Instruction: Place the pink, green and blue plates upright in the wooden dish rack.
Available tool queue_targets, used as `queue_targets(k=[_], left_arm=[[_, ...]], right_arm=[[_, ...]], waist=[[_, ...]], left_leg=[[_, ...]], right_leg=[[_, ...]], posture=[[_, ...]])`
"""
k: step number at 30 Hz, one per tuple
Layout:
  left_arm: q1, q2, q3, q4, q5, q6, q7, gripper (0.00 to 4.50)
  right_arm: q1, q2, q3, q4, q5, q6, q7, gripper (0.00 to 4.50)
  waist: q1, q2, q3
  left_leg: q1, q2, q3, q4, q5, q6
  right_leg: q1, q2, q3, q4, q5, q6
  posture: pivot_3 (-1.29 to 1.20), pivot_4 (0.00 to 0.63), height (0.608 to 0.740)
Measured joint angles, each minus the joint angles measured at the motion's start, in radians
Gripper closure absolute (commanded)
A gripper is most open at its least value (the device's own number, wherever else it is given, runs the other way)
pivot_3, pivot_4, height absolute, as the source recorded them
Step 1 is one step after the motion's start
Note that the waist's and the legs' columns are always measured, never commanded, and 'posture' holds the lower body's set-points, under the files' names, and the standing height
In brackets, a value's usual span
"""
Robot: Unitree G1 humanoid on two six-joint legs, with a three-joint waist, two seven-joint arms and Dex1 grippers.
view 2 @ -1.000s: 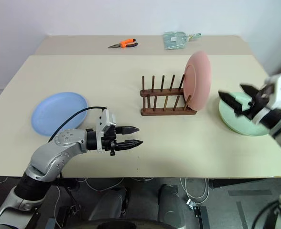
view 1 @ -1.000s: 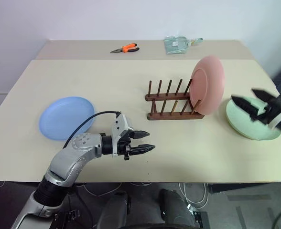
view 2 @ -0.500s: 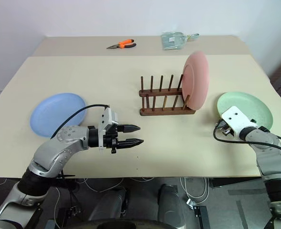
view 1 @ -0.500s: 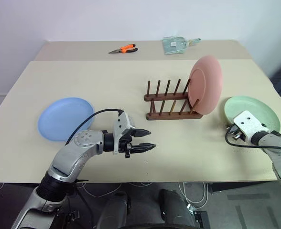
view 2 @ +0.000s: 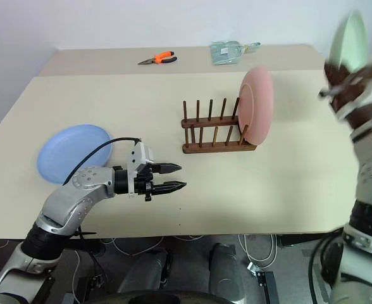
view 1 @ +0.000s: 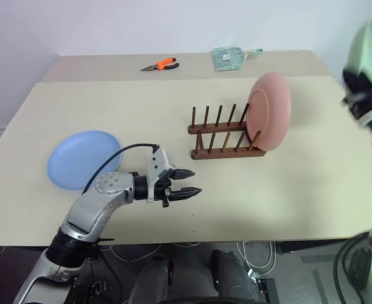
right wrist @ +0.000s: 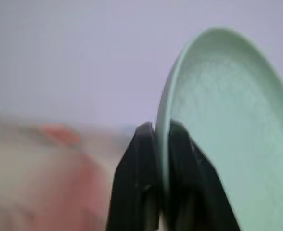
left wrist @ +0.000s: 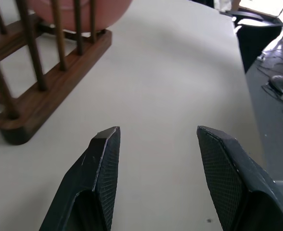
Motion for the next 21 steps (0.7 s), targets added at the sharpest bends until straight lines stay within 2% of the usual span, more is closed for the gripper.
queue_targets(k=[4, 6, 8, 12, 21], left_arm=[[0.002, 0.018, 0.014, 0.02, 0.014, -0.019, -0.006, 1.91], [0.007, 0.019, 0.018, 0.021, 0.014, -0.022, -0.01, 1.91], [0.012, 0.019, 0.021, 0.019, 0.014, -0.023, -0.01, 1.91], [0.038, 0.012, 0.022, 0.002, 0.013, -0.022, 0.002, 1.91], [0.06, 0.007, 0.025, -0.02, 0.011, -0.017, 0.016, 1.91]], right_arm=[[-0.095, 0.078, -0.016, -0.062, 0.397, 0.112, -0.119, 4.47], [-0.116, 0.123, 0.019, -0.075, 0.545, 0.132, -0.199, 4.47], [-0.121, 0.167, 0.071, -0.097, 0.621, 0.14, -0.267, 4.47], [-0.097, 0.221, 0.202, -0.094, 0.625, 0.155, -0.374, 4.47], [-0.055, 0.257, 0.25, 0.022, 0.612, 0.163, -0.471, 4.47]], waist=[[0.0, 0.0, 0.0], [0.001, 0.0, 0.0], [-0.001, 0.0, 0.0], [-0.002, 0.0, 0.0], [-0.003, 0.0, 0.0]], left_leg=[[0.0, 0.0, 0.0, 0.001, 0.0, 0.0], [0.0, 0.0, 0.0, 0.001, 0.0, 0.0], [0.0, 0.0, 0.0, 0.0, 0.0, 0.0], [-0.001, -0.001, 0.001, 0.0, 0.0, 0.0], [0.0, -0.001, 0.002, 0.0, 0.0, 0.0]], right_leg=[[0.0, -0.001, 0.001, 0.0, -0.001, -0.003], [0.0, -0.001, 0.001, 0.0, -0.001, -0.003], [-0.001, -0.001, 0.001, 0.0, -0.001, -0.003], [-0.002, -0.001, 0.001, 0.001, -0.001, -0.002], [-0.002, -0.001, 0.001, 0.001, -0.001, -0.002]], posture=[[0.0, 0.15, 0.74], [0.0, 0.15, 0.74], [0.0, 0.15, 0.74], [0.0, 0.15, 0.74], [0.0, 0.15, 0.74]])
